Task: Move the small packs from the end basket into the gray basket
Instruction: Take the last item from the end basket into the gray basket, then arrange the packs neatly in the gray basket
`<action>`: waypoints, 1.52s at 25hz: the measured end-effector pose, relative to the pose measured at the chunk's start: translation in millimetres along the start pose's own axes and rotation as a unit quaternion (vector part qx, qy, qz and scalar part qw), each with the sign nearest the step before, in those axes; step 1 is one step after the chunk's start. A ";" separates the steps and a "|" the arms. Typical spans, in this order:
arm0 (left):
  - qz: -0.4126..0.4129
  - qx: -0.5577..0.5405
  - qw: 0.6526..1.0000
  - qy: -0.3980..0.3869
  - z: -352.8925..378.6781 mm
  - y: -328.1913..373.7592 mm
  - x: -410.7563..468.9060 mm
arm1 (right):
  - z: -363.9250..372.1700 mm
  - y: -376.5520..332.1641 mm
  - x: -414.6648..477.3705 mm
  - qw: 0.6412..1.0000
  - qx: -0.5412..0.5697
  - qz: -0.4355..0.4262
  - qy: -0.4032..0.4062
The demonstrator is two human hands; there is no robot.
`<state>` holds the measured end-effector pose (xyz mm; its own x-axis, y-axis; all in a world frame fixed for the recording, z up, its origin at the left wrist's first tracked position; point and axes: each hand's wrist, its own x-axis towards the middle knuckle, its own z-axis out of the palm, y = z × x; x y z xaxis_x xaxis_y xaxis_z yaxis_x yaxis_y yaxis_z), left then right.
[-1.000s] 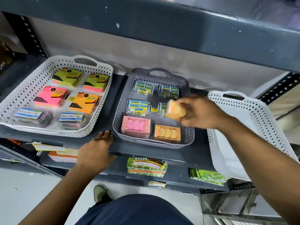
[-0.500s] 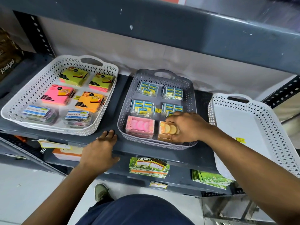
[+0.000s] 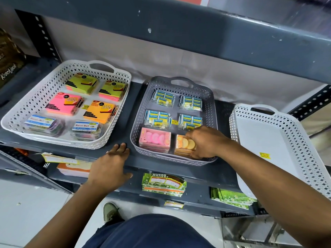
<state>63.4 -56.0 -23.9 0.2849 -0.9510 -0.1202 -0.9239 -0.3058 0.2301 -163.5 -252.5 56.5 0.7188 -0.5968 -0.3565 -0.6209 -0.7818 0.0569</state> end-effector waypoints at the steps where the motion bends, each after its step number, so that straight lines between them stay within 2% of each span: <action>1: 0.001 0.000 1.000 0.001 0.4 -0.2 0.1 | -0.2 0.8 0.3 1.000 -0.002 0.001 -0.002; 7: 0.003 -0.001 1.000 0.000 1.2 -1.3 0.1 | 0.0 -1.3 -4.3 0.998 0.004 0.005 -0.059; 9: 0.004 -0.004 1.000 -0.005 0.5 -0.8 -0.3 | -15.1 10.4 -4.3 0.991 0.069 0.011 -0.112; 10: 0.005 -0.006 1.000 -0.007 0.1 -0.3 0.0 | -28.7 18.6 -0.3 0.986 0.124 0.025 -0.111; 12: 0.004 -0.011 1.000 -0.007 -1.5 -1.1 -0.2 | -50.6 32.0 21.7 0.982 0.180 0.050 -0.033; 13: 0.005 -0.010 1.000 -0.009 -2.2 -1.1 -0.4 | -54.2 35.3 34.6 0.985 0.158 0.062 -0.003; 14: 0.006 -0.008 1.000 -0.011 -2.1 -1.3 -0.6 | -52.6 34.4 45.7 0.990 0.122 0.072 -0.005; 16: 0.009 -0.008 1.000 -0.012 -2.4 -1.8 -0.5 | -36.3 27.9 62.3 0.992 0.077 0.090 -0.050; 19: 0.012 -0.016 1.000 -0.013 -3.7 -1.9 -0.7 | -14.1 32.6 80.8 0.990 0.057 0.103 -0.079; 22: 0.013 -0.014 1.000 -0.017 -5.3 -2.5 -0.7 | -29.3 45.2 94.7 0.988 0.069 0.092 -0.106; 24: 0.016 -0.003 1.000 -0.019 -5.9 -3.1 -0.6 | -49.0 52.0 104.5 0.989 0.109 0.095 -0.025; 26: 0.019 0.002 1.000 -0.025 -7.5 -2.8 -0.5 | -60.2 59.6 116.3 0.989 0.100 0.100 0.048; 29: 0.023 0.010 0.999 -0.040 -11.0 -4.4 0.8 | -51.5 60.7 130.1 0.992 0.071 0.104 0.020; 33: 0.032 0.003 0.999 -0.044 -11.6 -7.2 2.3 | -46.2 59.1 142.0 0.990 0.057 0.125 0.039; 35: 0.034 0.003 0.998 -0.046 -12.3 -8.0 2.1 | -51.9 59.0 153.4 0.994 0.044 0.101 0.020; 36: 0.037 0.003 0.998 -0.047 -12.7 -8.5 2.5 | -55.1 55.4 152.8 0.996 -0.001 0.088 0.032; 38: 0.040 0.004 0.998 -0.048 -13.4 -9.6 2.9 | -59.0 55.4 151.4 0.996 0.017 0.078 0.031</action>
<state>76.5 -56.4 -13.5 0.1838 -0.9637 -0.1937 -0.9451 -0.2275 0.2347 -70.6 -396.8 60.7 0.6308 -0.7209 -0.2870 -0.7355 -0.6734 0.0746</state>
